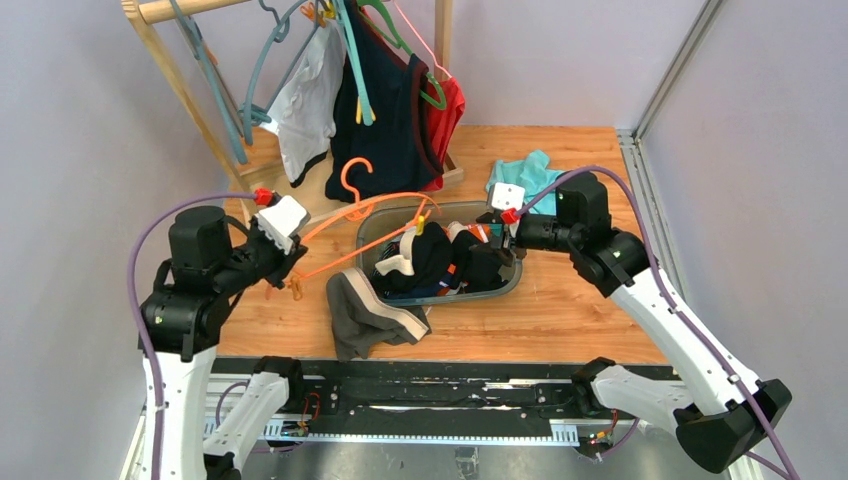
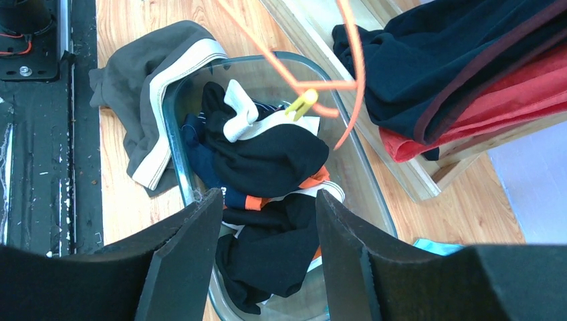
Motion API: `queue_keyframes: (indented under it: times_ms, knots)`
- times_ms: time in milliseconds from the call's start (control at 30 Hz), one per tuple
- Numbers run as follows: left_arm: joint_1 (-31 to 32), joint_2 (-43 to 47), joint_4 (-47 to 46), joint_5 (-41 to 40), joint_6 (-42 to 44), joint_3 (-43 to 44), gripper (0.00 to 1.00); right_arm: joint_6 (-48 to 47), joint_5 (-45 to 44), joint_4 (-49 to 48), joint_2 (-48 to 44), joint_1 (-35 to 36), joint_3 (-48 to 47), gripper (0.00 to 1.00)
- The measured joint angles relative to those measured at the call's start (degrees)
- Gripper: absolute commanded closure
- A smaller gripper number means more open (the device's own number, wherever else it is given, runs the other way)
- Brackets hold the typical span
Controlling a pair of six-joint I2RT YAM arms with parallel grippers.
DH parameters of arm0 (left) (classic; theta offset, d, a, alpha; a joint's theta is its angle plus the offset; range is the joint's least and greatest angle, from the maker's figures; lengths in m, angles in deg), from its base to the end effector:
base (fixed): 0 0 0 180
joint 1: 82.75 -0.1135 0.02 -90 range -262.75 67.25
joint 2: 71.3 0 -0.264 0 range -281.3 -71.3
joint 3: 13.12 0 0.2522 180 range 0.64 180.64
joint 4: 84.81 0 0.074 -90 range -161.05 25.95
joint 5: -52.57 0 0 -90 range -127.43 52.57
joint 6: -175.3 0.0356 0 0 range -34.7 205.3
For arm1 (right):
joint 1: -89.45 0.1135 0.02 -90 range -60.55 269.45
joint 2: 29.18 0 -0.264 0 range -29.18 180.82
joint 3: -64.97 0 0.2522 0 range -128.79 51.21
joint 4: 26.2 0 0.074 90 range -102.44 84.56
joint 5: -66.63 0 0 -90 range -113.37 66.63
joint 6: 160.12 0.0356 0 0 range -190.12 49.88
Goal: Remove the underwear clipped to the hanger
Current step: Place the hanger at the clothesline.
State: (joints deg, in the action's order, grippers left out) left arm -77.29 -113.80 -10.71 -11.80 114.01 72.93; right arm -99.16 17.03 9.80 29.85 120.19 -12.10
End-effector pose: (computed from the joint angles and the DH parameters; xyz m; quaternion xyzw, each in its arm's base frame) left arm 0.0976 -0.0248 0.4117 0.3539 0.7771 -0.0912 0.5124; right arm 0.1774 0.1324 0.3868 -0.5543 0.5569 0.2874 0.5477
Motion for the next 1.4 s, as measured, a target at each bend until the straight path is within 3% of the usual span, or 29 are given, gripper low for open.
queue_keyframes:
  times_ms: [500, 1400]
  knots:
    - [0.0, 1.0, 4.7, -18.8, -0.2, 10.4, 1.00, -0.8, -0.2, 0.0, -0.2, 0.0, 1.2, 0.45]
    - [0.0, -1.7, 4.9, -27.4, -3.6, 27.4, 1.00, -1.3, -0.2, 0.0, -0.3, 0.0, 1.9, 0.46]
